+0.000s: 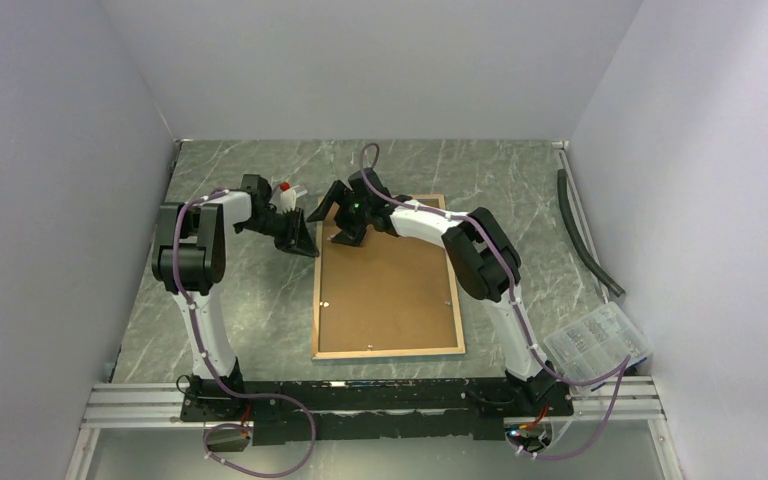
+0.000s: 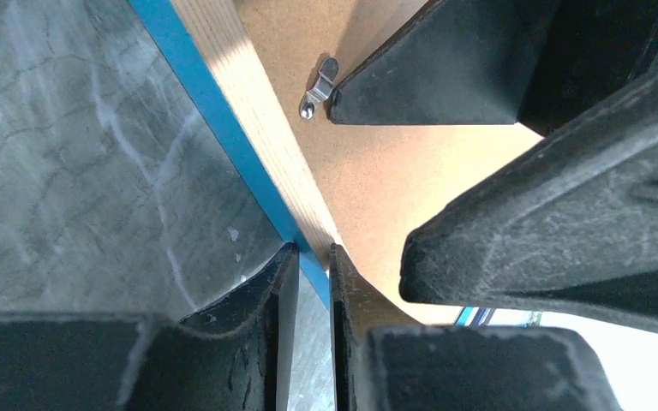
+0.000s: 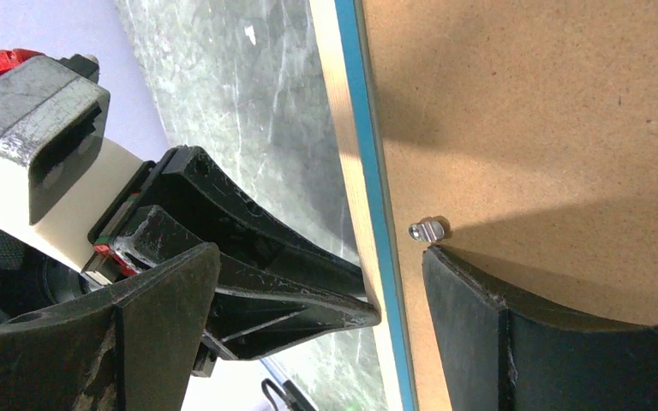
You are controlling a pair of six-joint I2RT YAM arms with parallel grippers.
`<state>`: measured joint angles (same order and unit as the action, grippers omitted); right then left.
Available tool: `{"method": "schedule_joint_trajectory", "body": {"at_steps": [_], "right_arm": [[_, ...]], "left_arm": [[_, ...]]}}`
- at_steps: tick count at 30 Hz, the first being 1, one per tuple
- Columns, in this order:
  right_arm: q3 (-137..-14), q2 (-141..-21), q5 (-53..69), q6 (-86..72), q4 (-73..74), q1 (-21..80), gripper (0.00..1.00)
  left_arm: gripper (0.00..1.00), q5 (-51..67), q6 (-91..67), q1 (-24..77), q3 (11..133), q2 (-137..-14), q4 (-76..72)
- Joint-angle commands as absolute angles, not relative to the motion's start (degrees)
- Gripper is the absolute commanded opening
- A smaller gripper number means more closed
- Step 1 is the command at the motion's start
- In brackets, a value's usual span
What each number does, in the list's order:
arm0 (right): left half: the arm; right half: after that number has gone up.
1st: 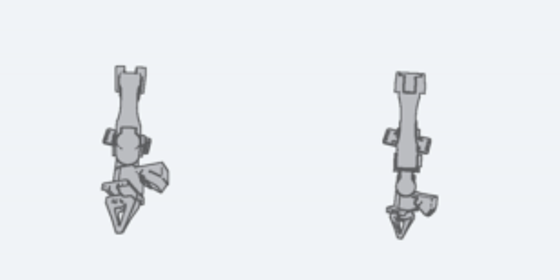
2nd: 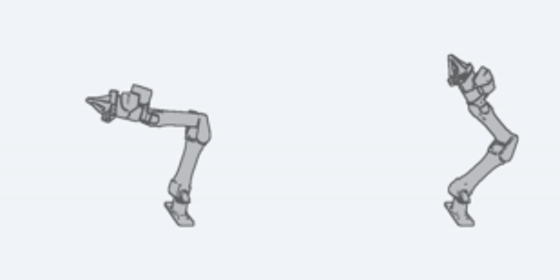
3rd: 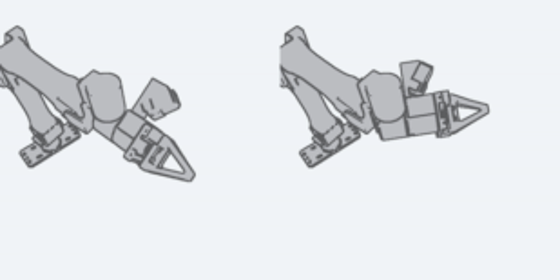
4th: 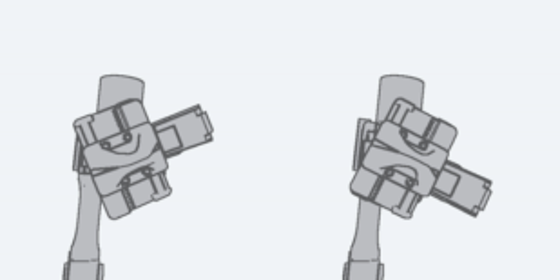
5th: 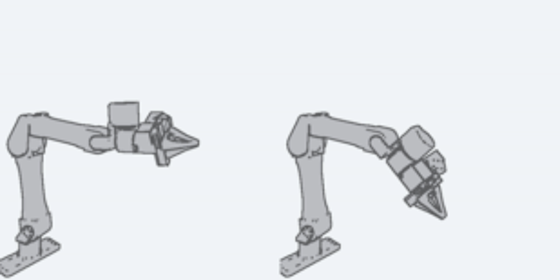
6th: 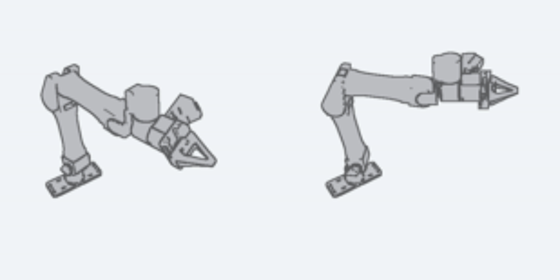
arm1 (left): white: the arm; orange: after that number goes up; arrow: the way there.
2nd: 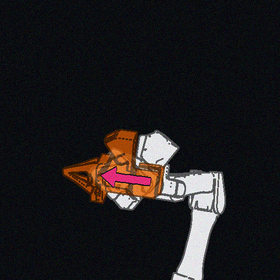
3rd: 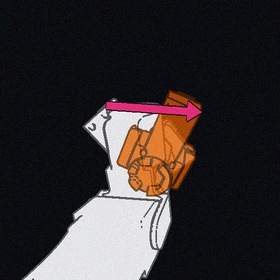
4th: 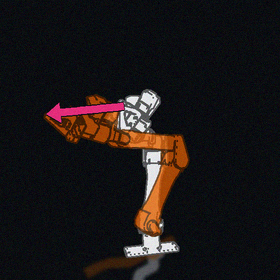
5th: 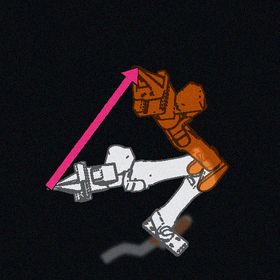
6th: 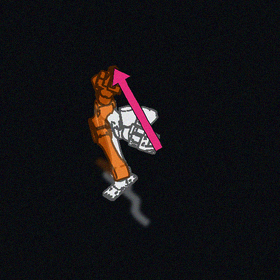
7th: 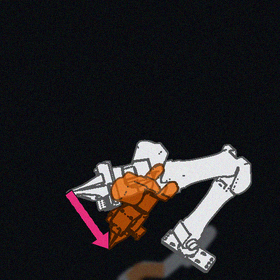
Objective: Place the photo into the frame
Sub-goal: Install the photo frame at the center of the board.
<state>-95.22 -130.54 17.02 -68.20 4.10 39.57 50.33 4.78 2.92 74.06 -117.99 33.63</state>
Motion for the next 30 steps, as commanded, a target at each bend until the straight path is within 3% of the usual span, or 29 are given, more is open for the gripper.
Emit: {"method": "schedule_joint_trajectory", "body": {"at_steps": [1,30], "right_arm": [[-96.98,-133.47,14.70,-68.09,5.15,38.85,0.93],[-102.13,-138.65,20.25,-67.50,3.21,39.38,0.90]], "left_arm": [[0.22,46.70,4.55,3.13,71.94,-118.95,32.70],[0.17,46.97,4.76,3.00,71.82,-120.76,32.93]]}}
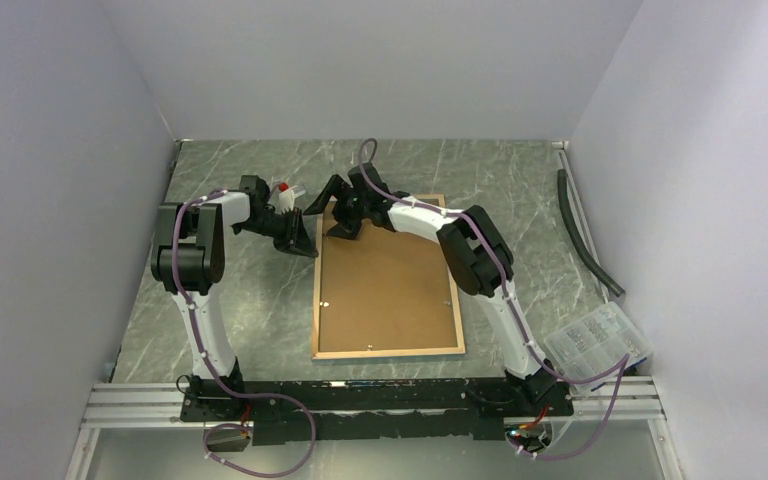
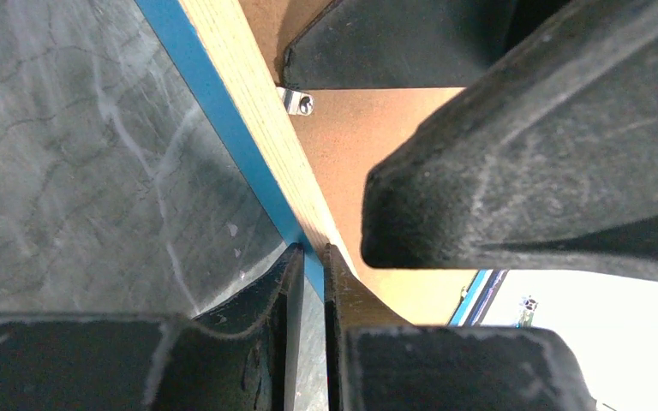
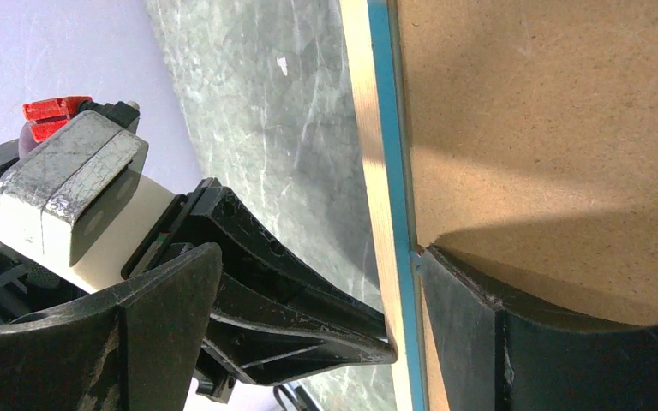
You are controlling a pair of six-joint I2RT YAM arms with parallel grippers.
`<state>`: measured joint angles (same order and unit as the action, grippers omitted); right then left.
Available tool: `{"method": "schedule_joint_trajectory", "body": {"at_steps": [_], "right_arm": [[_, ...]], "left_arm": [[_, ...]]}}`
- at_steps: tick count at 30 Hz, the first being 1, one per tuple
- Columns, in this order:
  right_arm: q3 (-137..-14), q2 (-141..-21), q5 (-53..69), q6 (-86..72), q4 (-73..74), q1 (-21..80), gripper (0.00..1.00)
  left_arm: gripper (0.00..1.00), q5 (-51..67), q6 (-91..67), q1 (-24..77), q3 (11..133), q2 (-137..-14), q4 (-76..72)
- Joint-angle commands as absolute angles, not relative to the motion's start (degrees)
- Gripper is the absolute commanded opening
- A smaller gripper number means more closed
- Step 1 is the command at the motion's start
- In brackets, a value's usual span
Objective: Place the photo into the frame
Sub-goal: Install the photo frame at the center of the board.
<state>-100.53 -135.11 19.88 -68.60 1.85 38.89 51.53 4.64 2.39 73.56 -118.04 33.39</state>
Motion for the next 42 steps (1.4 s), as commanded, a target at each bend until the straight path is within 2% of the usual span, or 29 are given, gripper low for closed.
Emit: {"method": "schedule_joint_trajectory", "body": {"at_steps": [1,9,14,23,35,42], "right_arm": [[-102.28,-138.78,20.45,-67.38,3.25,39.44,0.90],[-101.63,-138.67,22.12,-65.82,3.27,39.81,0.89],[-106.34,-141.43,24.75,-63.65,6.00,40.23,0.89],[-107.82,-142.51,26.83,-61.82,6.32,40.60,0.88],[-108.89,-144.23,29.33,-53.78,4.34,40.63,0.88],[-108.10,-143.77,22.90,-49.03,8.21,39.44,0.88]], "left_arm": [[0.17,46.98,4.81,2.99,71.91,-120.75,33.08],[0.17,46.80,4.76,3.04,71.95,-120.67,32.83],[0.17,46.71,4.65,3.00,72.13,-120.66,32.86],[0.16,46.32,4.99,2.99,72.10,-120.57,32.98],[0.15,45.80,5.59,2.99,72.03,-120.45,33.41],[0.15,45.46,6.04,2.98,72.16,-120.17,34.25]]}}
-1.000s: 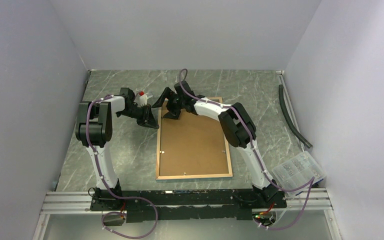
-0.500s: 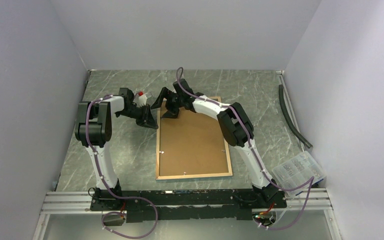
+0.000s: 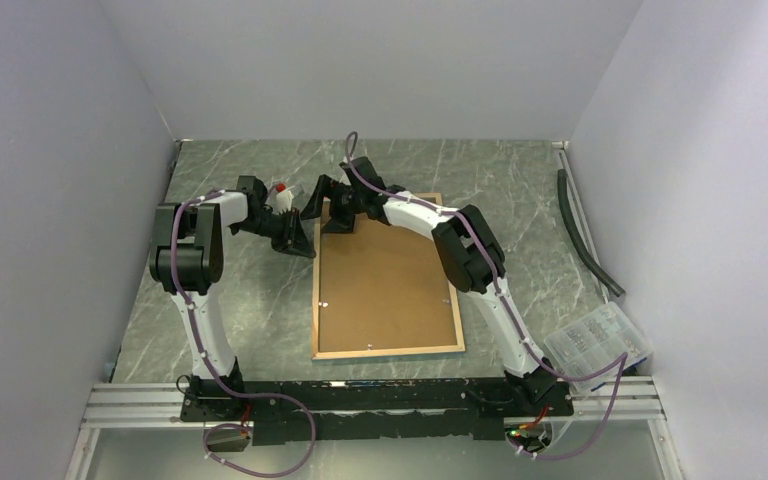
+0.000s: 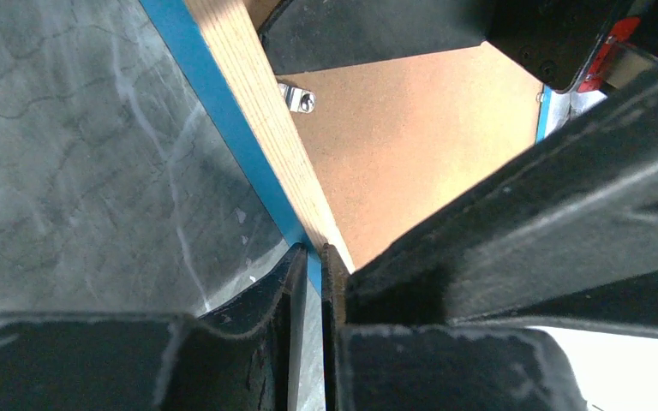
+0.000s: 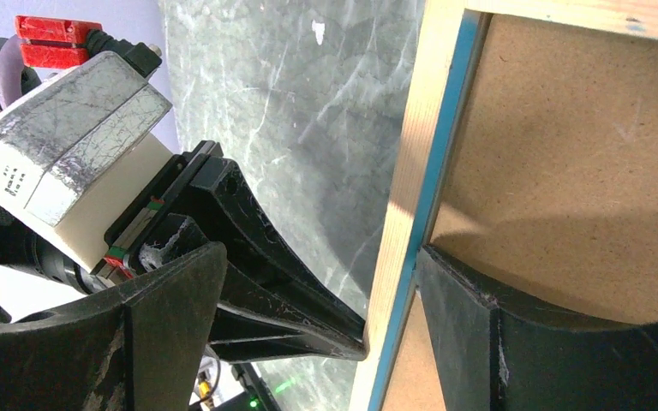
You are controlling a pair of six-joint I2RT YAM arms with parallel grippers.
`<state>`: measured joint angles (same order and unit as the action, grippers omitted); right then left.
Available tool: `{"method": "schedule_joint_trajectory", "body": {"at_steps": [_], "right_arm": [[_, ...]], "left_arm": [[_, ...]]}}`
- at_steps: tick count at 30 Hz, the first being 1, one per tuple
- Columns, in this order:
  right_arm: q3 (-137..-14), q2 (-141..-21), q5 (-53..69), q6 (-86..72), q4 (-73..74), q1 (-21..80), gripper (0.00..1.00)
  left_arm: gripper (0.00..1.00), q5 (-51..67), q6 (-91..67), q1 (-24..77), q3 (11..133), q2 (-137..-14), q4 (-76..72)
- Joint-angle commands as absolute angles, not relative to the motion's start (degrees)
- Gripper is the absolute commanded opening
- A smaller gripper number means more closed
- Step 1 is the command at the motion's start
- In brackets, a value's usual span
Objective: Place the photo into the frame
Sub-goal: Install the photo frame at the center of the board.
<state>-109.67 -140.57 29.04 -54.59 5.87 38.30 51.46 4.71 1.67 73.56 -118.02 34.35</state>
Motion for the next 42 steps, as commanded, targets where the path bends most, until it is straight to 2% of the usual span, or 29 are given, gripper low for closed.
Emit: {"method": "schedule_joint_trajectory", "body": {"at_steps": [1,5,10,25,28,31,35,38,42], "right_arm": [[-107.04,-143.13,22.06,-48.96,7.80,39.05,0.88],[-103.46,-140.41,22.04,-49.17,5.11,37.16,0.87],[-105.37,-141.01,23.86,-46.79,7.17,36.95,0.86],[-103.43,-140.78,33.11,-47.17,7.59,41.61,0.83],[-105.90,-140.98,34.00,-46.58,9.73,41.71,0.84],[-111.26,-140.67,30.97,-43.63,15.98,40.57,0.90],[-112.05,-135.45,26.47,-41.98,18.73,36.08,0.99],[-108.69,-129.34,22.82,-40.59,20.53,31.81,1.00],[-97.56,-117.53,16.37,-40.34,20.82,24.63,1.00]], "left_arm": [[0.15,45.39,6.06,2.92,72.16,-120.01,34.23],[0.14,45.26,6.23,2.94,71.69,-119.45,34.34],[0.13,45.04,6.18,2.75,71.33,-119.27,34.28],[0.13,44.51,6.00,2.65,71.89,-119.26,34.10],[0.13,45.13,5.80,2.47,72.02,-118.74,34.52],[0.16,46.97,6.31,0.94,72.87,-117.50,36.76],[0.25,47.65,9.34,-3.23,74.36,-114.58,41.68],[0.30,47.31,13.07,-4.94,75.15,-112.16,45.62],[0.32,45.25,17.12,-3.70,72.82,-108.59,46.41]]}}
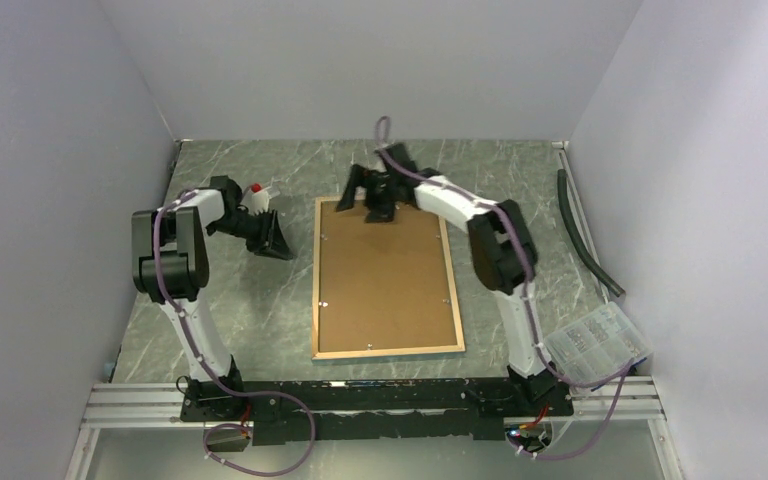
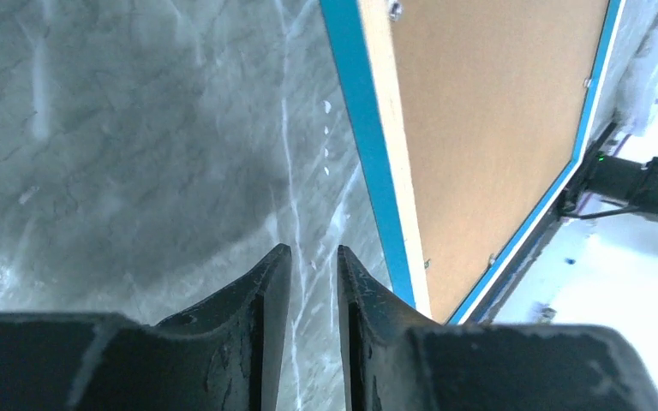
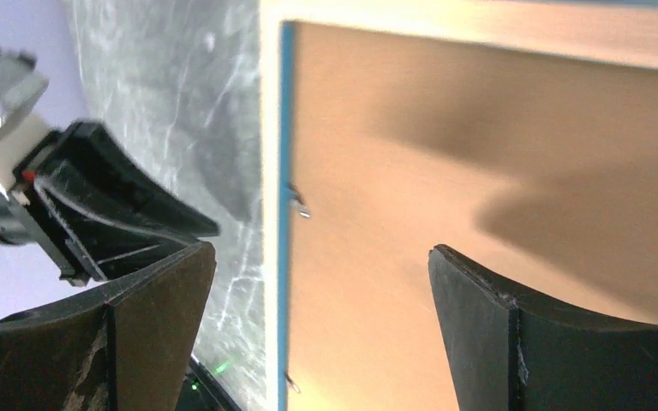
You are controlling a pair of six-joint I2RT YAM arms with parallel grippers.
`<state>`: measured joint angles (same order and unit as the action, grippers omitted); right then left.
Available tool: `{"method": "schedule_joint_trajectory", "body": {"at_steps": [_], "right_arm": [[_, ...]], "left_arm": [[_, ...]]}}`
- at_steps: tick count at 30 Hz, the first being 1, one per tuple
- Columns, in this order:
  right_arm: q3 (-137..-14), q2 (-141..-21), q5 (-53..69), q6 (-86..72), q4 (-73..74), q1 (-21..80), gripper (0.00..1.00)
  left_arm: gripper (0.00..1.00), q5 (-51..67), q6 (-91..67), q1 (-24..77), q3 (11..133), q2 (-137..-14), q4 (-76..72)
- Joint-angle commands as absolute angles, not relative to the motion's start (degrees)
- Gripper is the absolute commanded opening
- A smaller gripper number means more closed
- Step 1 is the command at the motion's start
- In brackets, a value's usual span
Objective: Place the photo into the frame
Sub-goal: Install the photo frame at the center of the board, then adjust the photo frame at the center of the board.
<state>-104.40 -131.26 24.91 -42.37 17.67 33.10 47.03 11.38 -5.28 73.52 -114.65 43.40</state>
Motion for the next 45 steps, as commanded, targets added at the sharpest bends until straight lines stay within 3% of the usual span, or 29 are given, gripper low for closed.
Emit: {"method": "schedule_joint_trajectory", "body": {"at_steps": [1,9,20,31,45], "right_arm": [[-94.33,-114.58,14.28,-40.28,20.89,23.27,1.00],[-74.92,-101.29,6.11,-43.39,20.42,9.99,1.00],[-70.43,-104.02,8.41,-46.53,18.47,7.61,1.00],[-75.58,-110.51,12.38,-48.39,16.73,11.82,1.00],[-92.54,-124.46,19.32,-52.11,16.48,20.47,1.00]], "left_arm": [[0.32,43.87,17.88,-2.74,71.80,-107.72,46.16],[0.31,35.14,20.60,6.16,63.93,-102.61,41.62],[0.32,32.67,22.14,9.79,61.14,-101.50,41.10],[0.31,30.10,23.37,12.61,59.94,-103.60,38.46],[0.30,30.32,23.18,13.25,59.23,-103.02,37.29]]}}
